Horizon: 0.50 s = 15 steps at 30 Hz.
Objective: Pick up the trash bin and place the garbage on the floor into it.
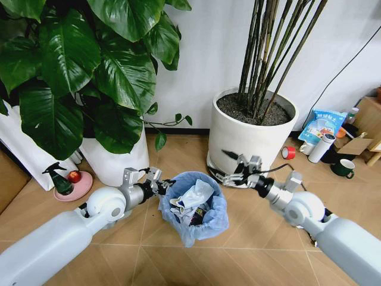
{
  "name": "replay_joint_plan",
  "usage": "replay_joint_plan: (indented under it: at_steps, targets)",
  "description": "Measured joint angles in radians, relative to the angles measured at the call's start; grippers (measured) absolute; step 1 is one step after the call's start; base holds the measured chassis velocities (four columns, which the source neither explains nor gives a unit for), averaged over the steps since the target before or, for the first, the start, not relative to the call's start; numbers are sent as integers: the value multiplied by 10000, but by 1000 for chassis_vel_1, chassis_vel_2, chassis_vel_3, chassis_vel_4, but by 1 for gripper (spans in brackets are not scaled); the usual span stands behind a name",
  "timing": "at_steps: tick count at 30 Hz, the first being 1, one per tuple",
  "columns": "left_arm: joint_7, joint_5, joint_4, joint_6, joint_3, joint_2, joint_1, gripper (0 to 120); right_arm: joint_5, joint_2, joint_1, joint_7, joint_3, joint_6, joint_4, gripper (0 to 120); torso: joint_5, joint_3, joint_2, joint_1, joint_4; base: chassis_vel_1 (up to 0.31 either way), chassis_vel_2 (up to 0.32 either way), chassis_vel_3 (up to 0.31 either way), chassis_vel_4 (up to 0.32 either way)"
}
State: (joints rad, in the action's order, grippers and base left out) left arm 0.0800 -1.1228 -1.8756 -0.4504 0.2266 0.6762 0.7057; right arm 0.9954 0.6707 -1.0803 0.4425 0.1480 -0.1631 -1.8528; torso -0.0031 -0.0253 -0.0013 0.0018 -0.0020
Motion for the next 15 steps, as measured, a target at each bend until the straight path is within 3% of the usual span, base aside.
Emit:
replay_joint_plan:
  at_steps: [7,15]
  targets:
    - [-13,3,-120,0,-322,-86,128,0,-1146,592,-2769,-2255,1808,317,432,100,5,-1,-1,1,-7,0,0,0,0]
    - [-56,3,-163,0,-516,-89,134,0,-2626,1239,-4254,-4140,3535,822,1564,100,1,0,0,1,-3,0,0,0,0]
